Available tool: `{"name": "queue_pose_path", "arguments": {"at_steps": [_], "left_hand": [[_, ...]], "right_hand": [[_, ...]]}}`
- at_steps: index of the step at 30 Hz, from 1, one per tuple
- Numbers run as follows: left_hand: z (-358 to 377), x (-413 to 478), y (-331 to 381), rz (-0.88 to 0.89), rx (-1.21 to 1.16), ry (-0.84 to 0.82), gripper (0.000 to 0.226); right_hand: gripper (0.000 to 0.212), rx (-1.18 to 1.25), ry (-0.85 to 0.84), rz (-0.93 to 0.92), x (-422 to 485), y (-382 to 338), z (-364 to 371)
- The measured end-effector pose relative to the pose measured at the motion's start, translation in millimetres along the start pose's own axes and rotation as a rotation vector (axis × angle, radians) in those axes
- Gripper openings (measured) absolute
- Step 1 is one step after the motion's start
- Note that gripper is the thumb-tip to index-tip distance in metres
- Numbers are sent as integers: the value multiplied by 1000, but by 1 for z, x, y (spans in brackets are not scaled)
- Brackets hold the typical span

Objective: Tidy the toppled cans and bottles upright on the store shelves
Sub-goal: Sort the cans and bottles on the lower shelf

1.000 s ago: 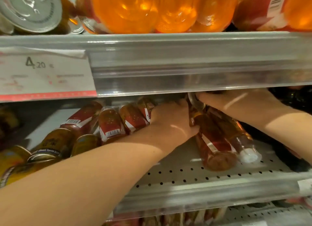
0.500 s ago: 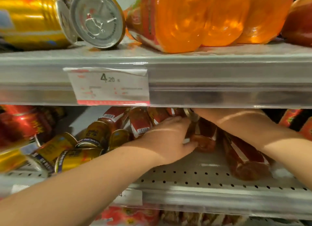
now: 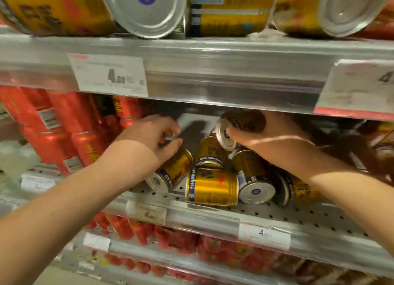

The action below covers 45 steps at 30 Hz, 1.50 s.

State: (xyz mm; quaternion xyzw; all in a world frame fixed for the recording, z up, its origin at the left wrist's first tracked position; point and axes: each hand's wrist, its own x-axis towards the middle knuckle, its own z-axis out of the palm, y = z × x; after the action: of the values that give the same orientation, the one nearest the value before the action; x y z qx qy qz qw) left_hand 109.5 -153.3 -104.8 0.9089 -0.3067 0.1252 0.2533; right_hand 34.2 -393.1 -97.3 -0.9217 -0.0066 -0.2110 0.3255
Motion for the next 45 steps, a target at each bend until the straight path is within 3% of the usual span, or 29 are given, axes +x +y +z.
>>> {"name": "queue_pose_path", "arguments": {"at_steps": [5, 9, 14, 17, 21, 27, 34, 42, 45], "left_hand": [[-21, -21, -43, 97, -9, 182, 11], [-23, -22, -66, 49, -32, 228, 8], [-14, -26, -78, -12, -43, 183, 8], [-13, -30, -82, -24, -47, 174, 10], [-15, -33, -84, -45, -38, 181, 10], [-19, -34, -75, -117, -5, 168, 9], [-14, -27, -60, -101, 130, 95, 16], [-3, -8, -48, -36, 175, 52, 20], [4, 1, -43, 17, 138, 27, 15]], "right_hand": [[49, -107, -69, 108, 37, -26, 50], [64, -222, -125, 142, 62, -39, 82], [39, -115, -166, 159, 89, -43, 120], [63, -175, -242, 160, 96, -37, 143], [64, -134, -356, 130, 105, -26, 154], [88, -353, -642, 56, 120, -28, 122], [74, -198, -569, -13, 107, -27, 112], [49, 8, -446, 42, 97, -19, 117], [49, -91, -379, 41, 89, -11, 99]]}}
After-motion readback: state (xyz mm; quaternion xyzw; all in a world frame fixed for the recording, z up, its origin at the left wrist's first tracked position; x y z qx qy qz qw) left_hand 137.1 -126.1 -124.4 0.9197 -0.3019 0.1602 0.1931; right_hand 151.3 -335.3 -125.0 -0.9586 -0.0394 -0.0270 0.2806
